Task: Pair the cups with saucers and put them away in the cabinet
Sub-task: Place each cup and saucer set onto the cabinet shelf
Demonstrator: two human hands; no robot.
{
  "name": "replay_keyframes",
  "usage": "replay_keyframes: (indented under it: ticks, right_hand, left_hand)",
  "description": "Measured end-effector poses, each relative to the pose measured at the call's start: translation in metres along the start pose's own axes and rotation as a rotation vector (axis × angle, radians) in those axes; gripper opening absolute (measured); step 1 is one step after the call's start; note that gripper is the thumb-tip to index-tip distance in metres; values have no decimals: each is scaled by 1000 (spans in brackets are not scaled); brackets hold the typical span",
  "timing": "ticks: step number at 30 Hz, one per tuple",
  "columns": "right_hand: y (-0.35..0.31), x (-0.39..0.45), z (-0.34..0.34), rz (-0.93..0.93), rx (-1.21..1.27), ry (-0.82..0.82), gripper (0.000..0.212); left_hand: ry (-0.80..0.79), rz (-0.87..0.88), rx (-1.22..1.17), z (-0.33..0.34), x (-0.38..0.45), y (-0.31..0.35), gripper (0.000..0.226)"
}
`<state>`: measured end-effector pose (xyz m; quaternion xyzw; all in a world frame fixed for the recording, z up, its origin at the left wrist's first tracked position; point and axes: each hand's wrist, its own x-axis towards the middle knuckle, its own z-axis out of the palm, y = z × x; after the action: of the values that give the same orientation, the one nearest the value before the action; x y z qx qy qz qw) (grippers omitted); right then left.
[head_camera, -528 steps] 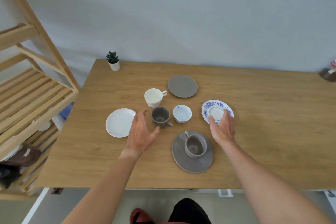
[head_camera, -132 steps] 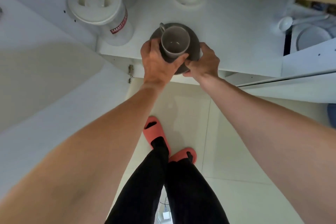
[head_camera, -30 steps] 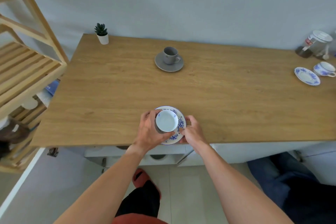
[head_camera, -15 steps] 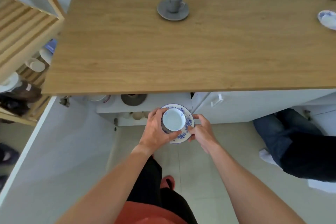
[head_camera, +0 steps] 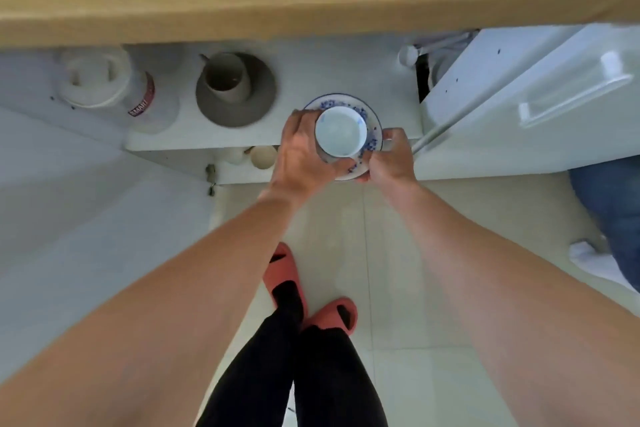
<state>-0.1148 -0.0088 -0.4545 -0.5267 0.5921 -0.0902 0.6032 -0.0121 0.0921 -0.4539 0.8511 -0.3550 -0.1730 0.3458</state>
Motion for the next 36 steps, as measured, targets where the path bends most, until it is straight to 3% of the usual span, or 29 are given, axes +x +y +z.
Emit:
replay_keyframes:
  ticks: [9,17,23,27,33,36]
  right_hand:
    - [-18,81,26,18,-83,93,21]
    - [-43,110,37,-51,-100,72,20]
    - [-64,134,40,-184,-342,79,28]
    - [-71,144,40,-226,-333,114,31]
    - [-59,136,44,-485,-569,173,31]
    - [-51,114,40,-458,-605,161,39]
  left_hand:
    - [-103,1,33,25,59,-40,90]
    - [-56,-94,-22,28,95,-46,91]
    - [-39,-97,9,27,130,-47,92]
    - [-48,-95,6,29,158,-43,95]
    - [9,-112,-53,28,171,-36,98]
    - [3,-113,-35,20,153,-35,87]
